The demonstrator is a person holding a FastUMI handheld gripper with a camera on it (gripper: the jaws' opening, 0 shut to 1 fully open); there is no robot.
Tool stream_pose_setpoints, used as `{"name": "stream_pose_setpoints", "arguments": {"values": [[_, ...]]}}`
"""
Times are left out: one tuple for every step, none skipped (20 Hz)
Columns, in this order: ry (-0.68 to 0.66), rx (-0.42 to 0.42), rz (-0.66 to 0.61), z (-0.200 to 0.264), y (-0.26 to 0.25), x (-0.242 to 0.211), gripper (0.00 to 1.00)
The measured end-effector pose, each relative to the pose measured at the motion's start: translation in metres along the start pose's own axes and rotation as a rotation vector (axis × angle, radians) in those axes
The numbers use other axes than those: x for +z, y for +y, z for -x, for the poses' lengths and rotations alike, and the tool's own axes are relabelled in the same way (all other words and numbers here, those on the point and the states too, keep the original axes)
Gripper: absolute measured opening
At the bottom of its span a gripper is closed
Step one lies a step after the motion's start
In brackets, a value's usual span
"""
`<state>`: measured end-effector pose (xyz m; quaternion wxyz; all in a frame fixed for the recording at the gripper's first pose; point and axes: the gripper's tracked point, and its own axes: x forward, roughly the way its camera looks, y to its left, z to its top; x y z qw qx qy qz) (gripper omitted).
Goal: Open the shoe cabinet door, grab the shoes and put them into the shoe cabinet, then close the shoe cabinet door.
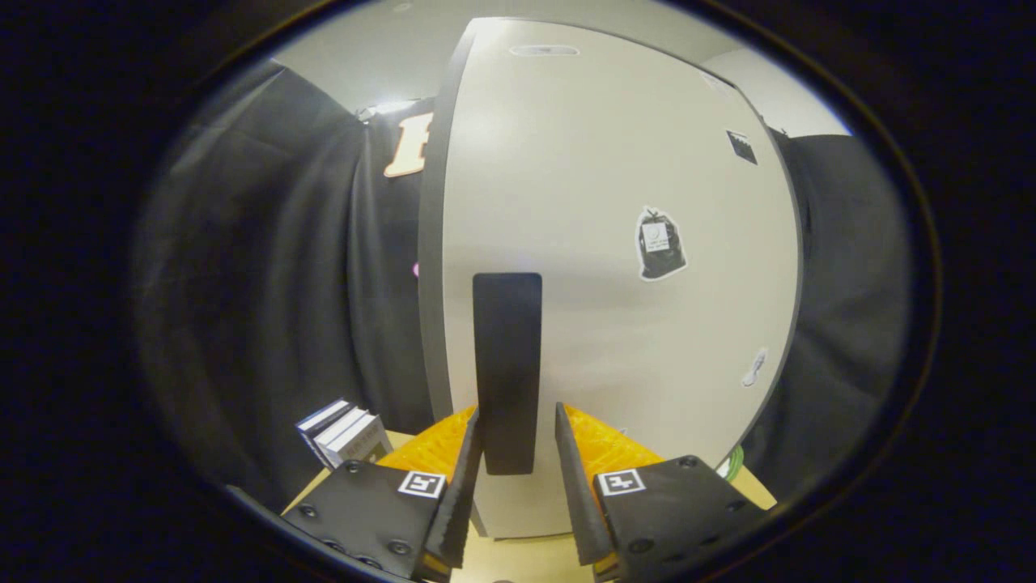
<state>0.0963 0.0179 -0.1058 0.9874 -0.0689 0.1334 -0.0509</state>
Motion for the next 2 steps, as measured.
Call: {"name": "stream_pose_setpoints", "arguments": {"values": [[-0.004,0.027,-0.006,0.0043,-0.0003,0.0026,0.54],[-0.006,0.056,-0.012,0.0091,-0.0001,0.0042,0.54]]}}
